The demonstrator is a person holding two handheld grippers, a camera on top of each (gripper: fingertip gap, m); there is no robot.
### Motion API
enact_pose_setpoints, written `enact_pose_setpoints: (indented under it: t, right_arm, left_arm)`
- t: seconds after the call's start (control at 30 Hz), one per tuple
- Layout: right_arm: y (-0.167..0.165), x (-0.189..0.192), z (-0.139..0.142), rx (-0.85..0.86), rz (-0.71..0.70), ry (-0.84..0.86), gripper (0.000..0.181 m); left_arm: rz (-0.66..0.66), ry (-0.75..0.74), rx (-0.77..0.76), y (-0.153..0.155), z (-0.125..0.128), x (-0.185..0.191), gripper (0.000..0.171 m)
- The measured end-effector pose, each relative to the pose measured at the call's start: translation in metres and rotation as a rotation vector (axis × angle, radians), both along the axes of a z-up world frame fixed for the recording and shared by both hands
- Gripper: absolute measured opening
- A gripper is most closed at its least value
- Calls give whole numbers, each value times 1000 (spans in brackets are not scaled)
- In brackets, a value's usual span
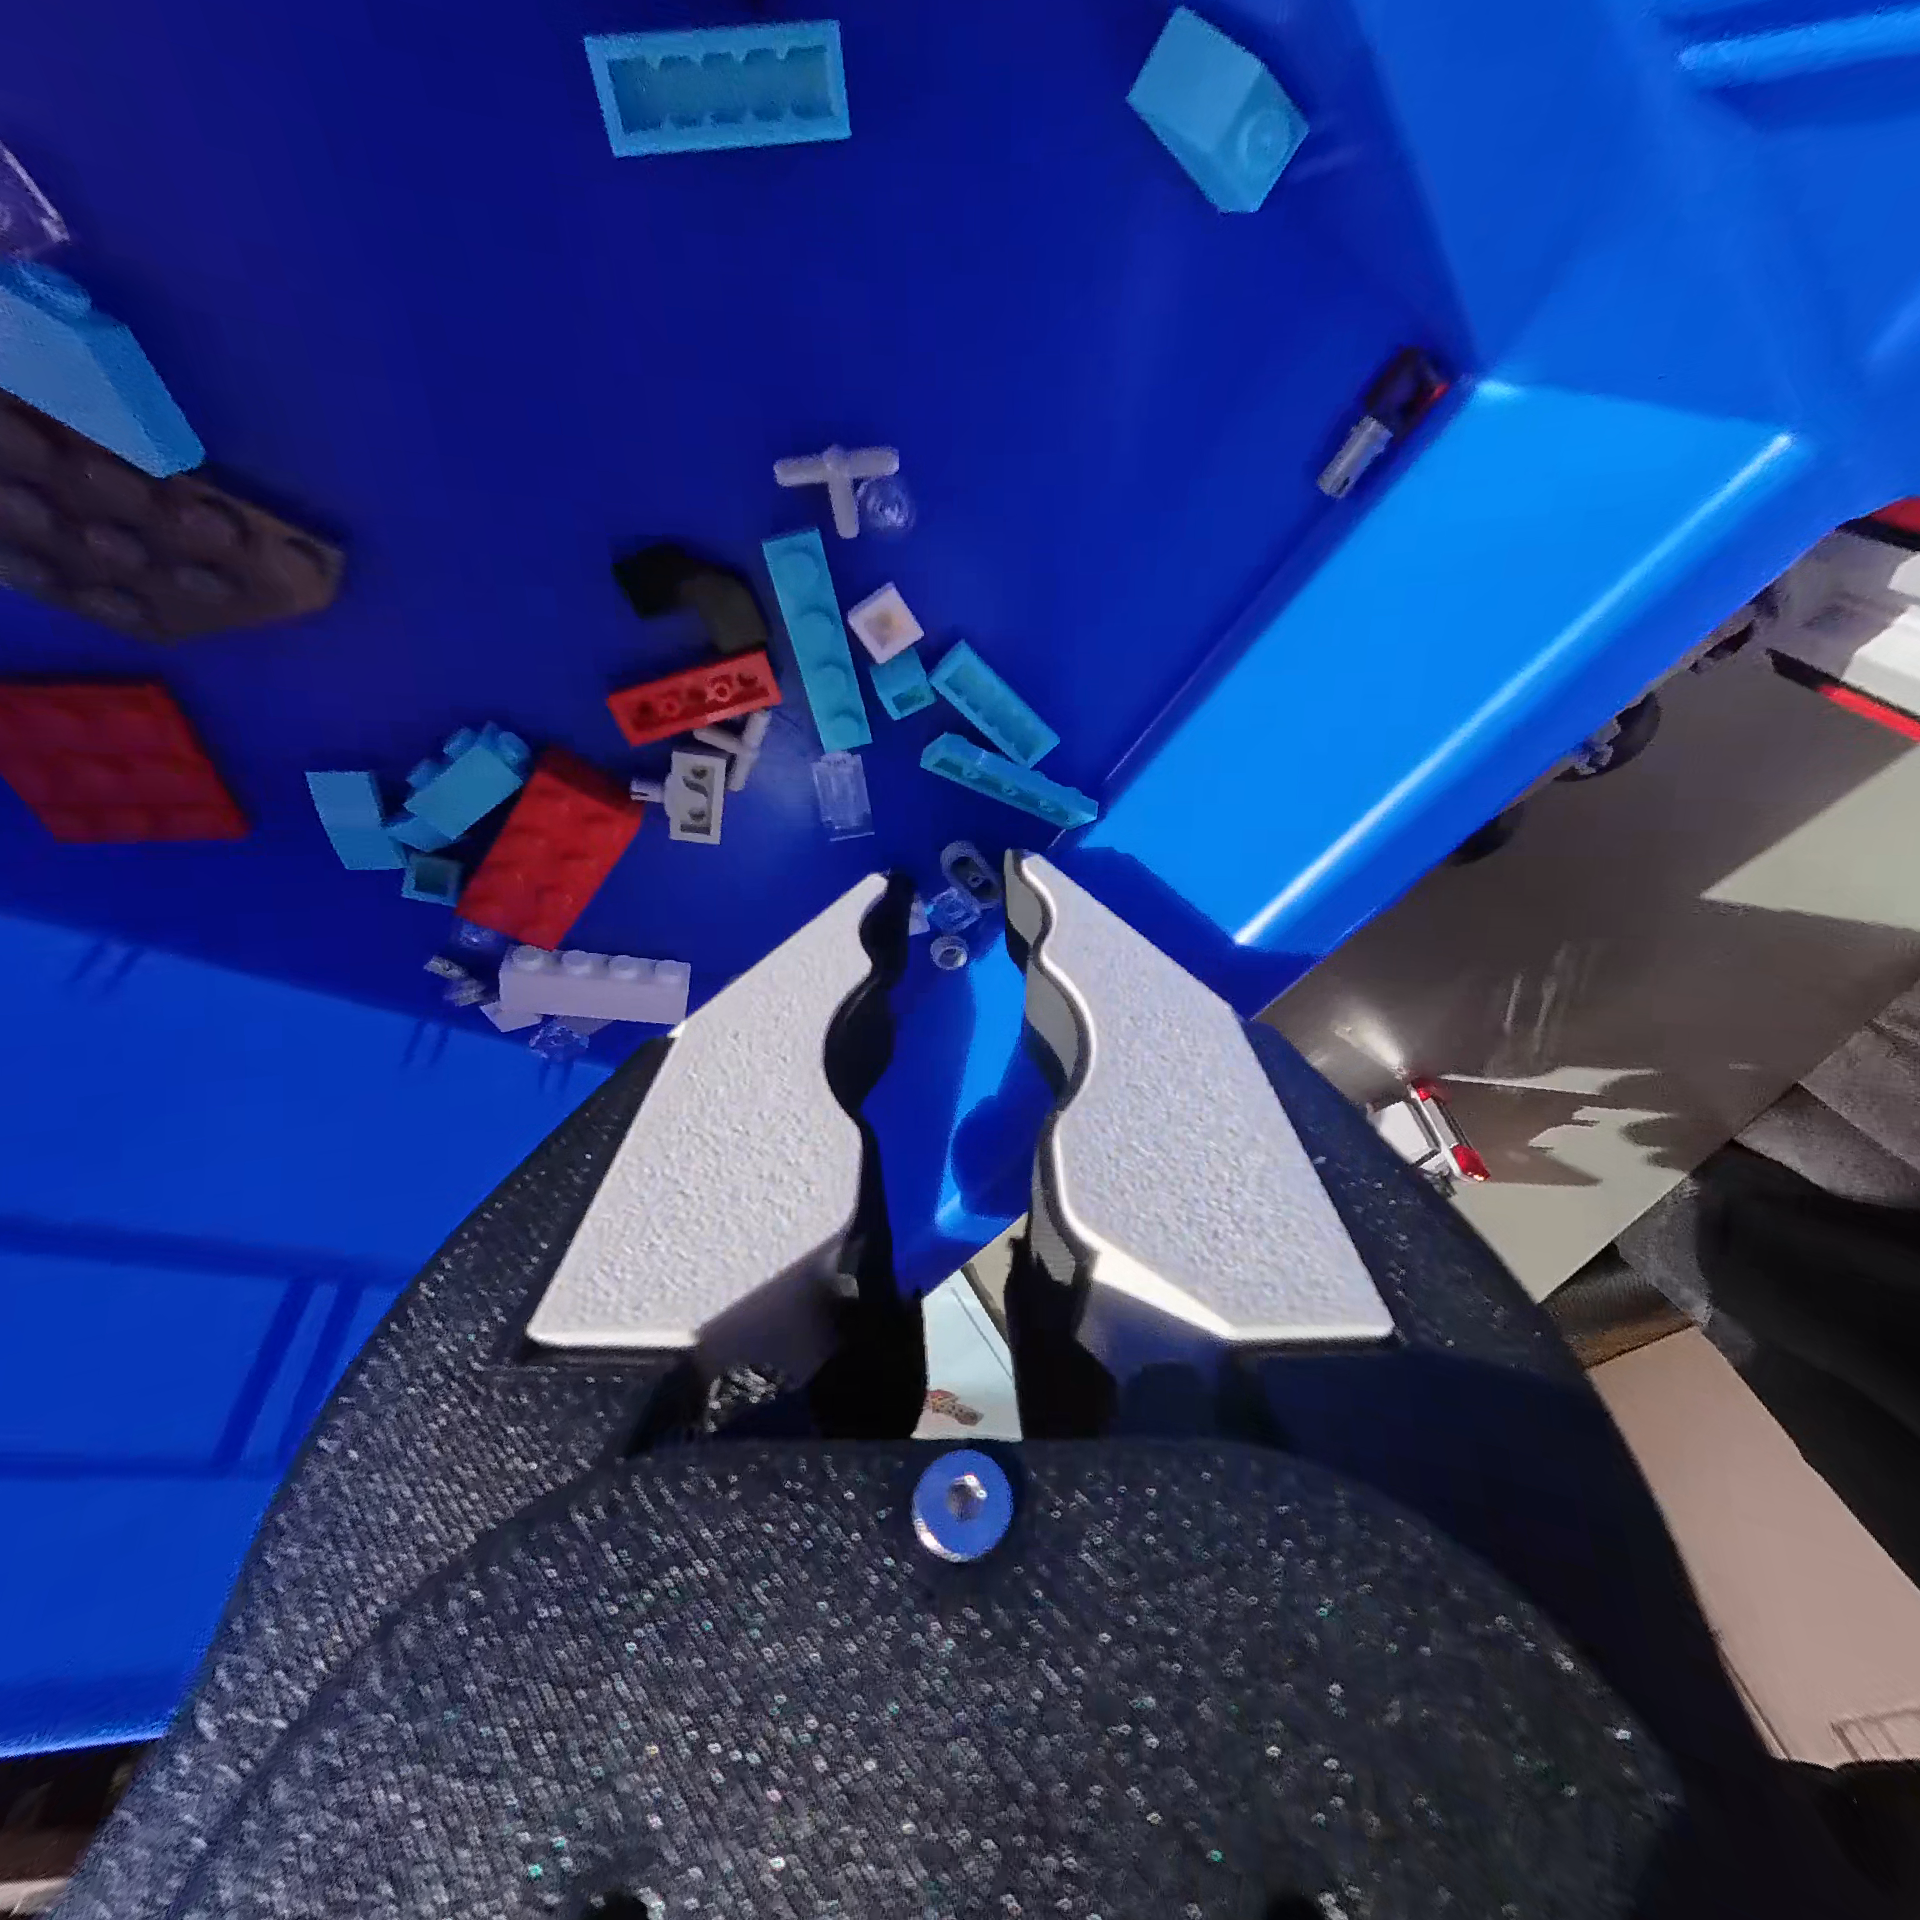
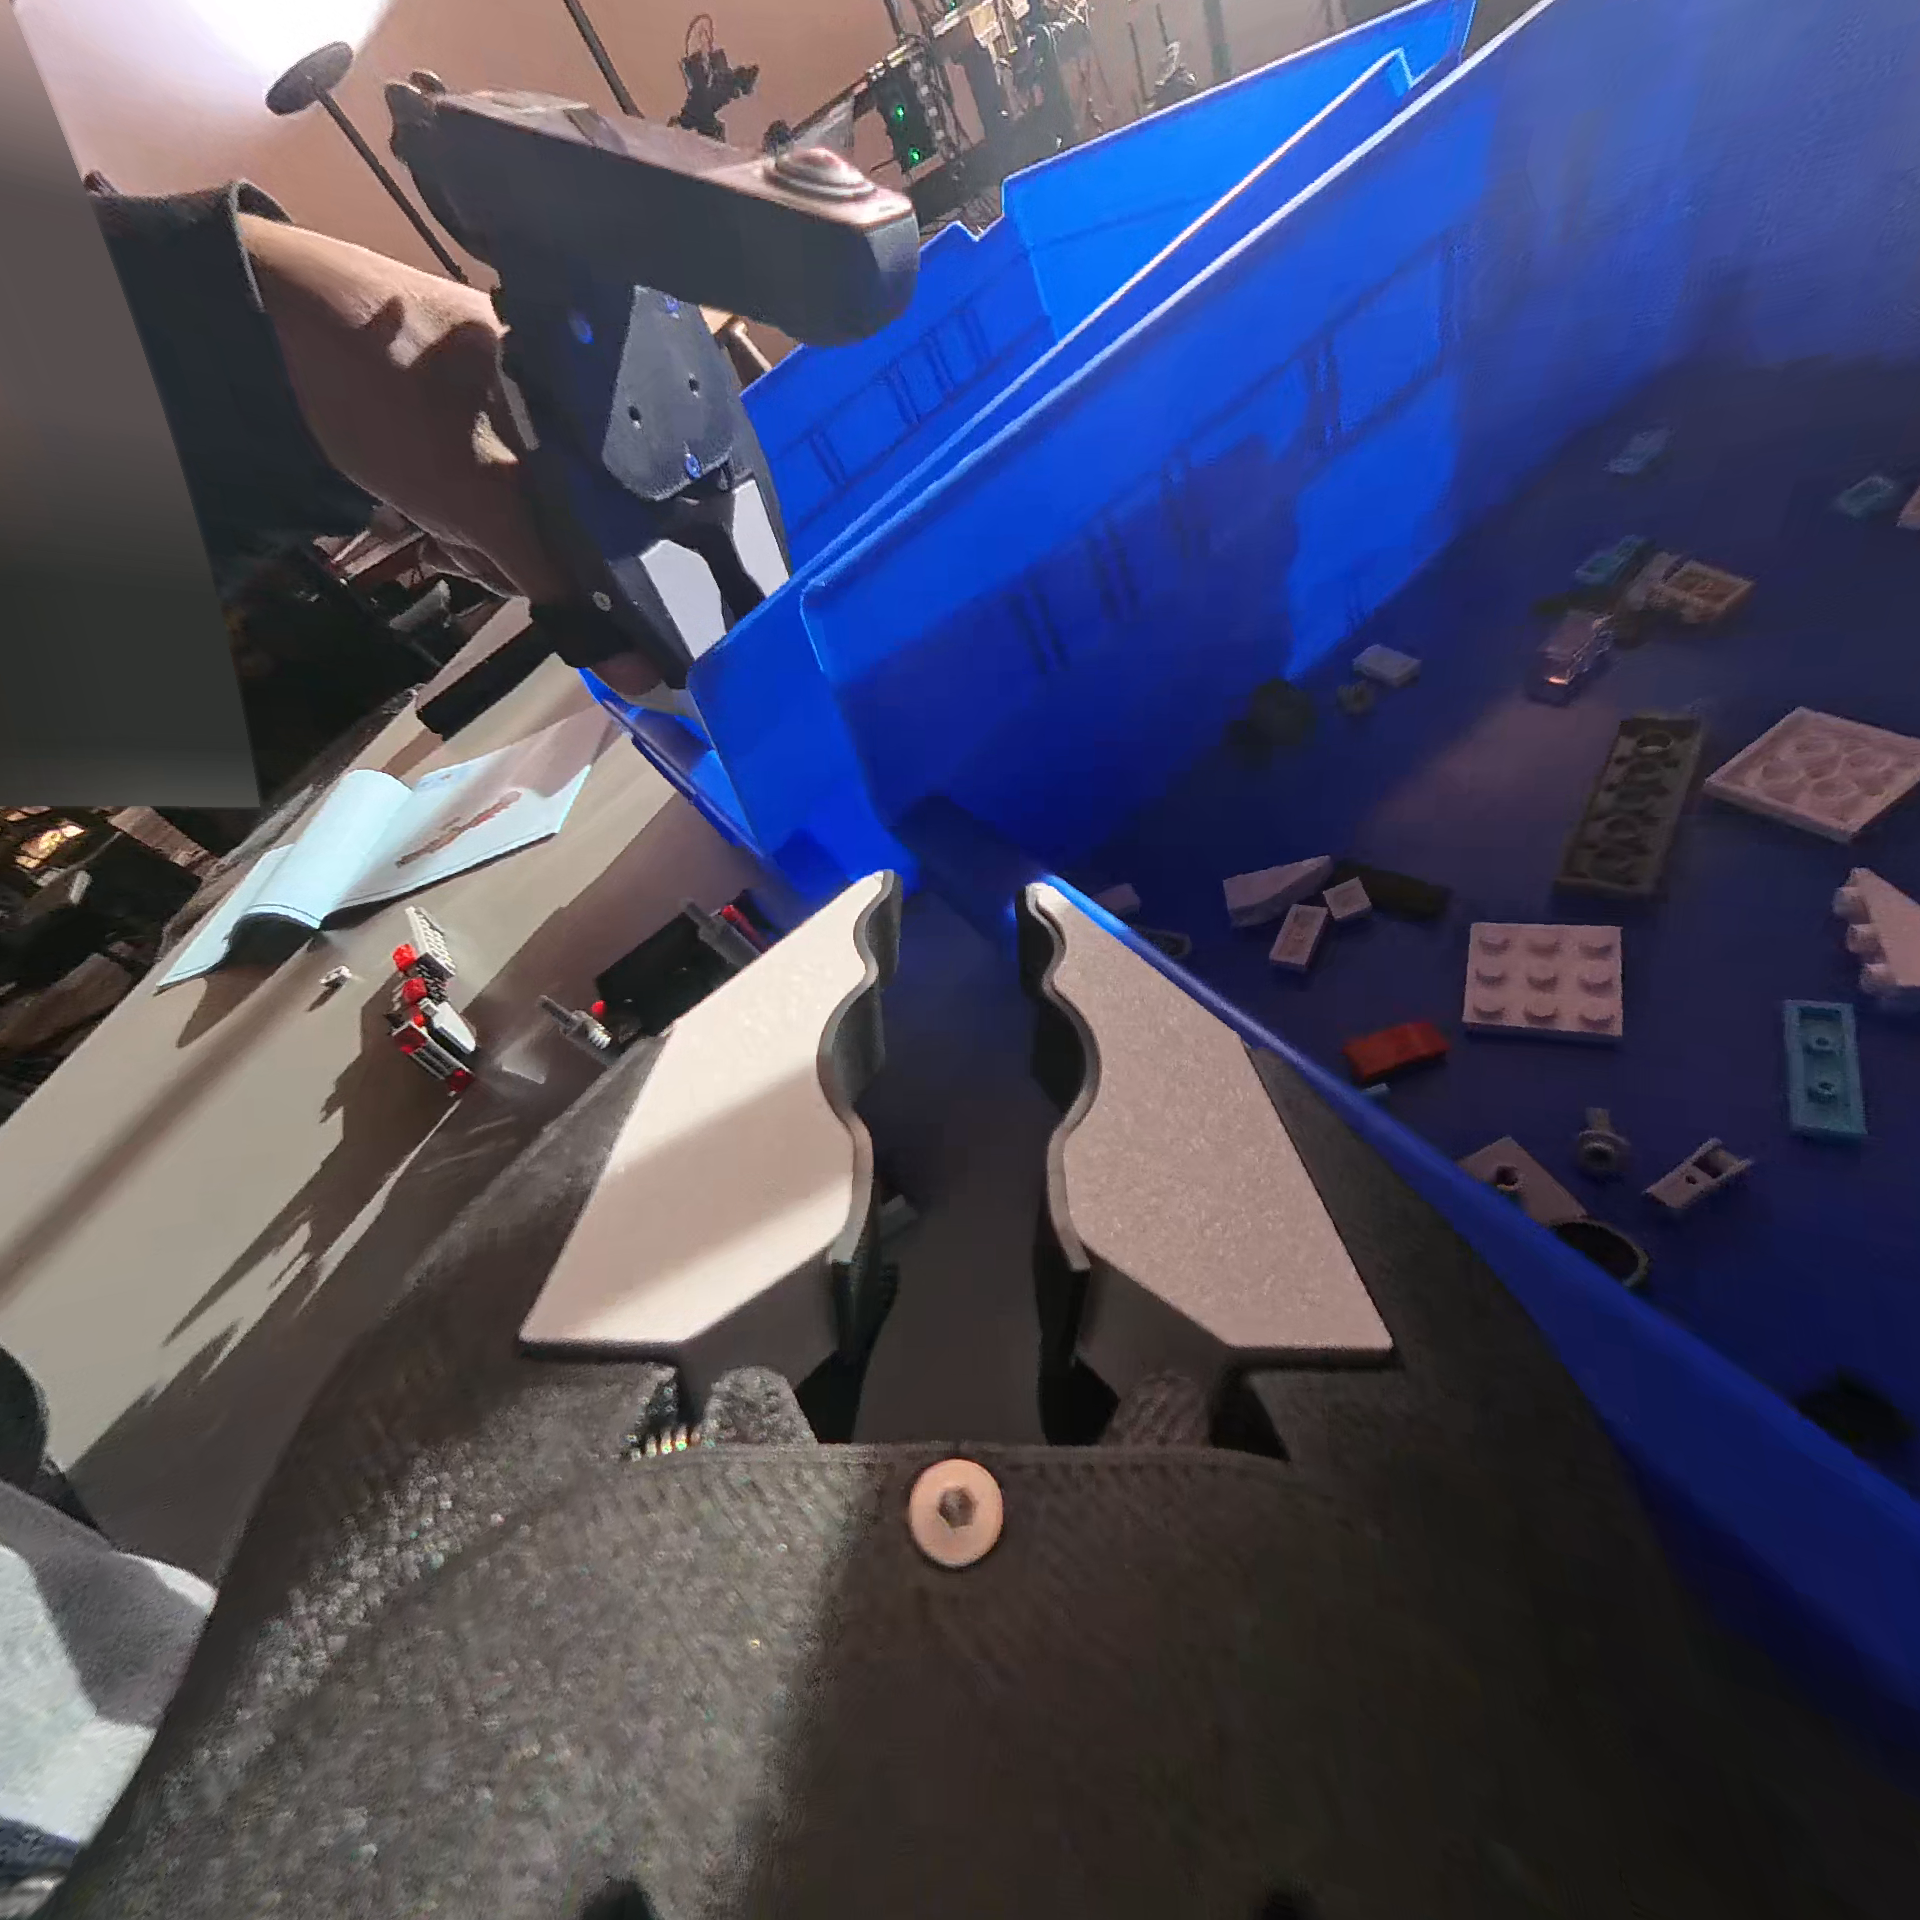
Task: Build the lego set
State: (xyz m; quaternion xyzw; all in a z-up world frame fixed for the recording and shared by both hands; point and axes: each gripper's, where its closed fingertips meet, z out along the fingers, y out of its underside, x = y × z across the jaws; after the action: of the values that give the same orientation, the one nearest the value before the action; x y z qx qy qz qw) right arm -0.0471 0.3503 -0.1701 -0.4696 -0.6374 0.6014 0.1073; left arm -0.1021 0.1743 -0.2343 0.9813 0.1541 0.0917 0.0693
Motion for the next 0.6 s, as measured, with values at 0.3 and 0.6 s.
enact_pose_setpoints:
  t: [0.3, 0.6]
  right_arm:
    - [2, 0, 1, 12, -16, 14, 24]
    - [-1, 0, -3, 77, -23, 21, 24]
  left_arm:
    - [71, 133, 167, 11, 20, -11, 10]
    - [385, 378, 579, -30, 114, 26, 10]
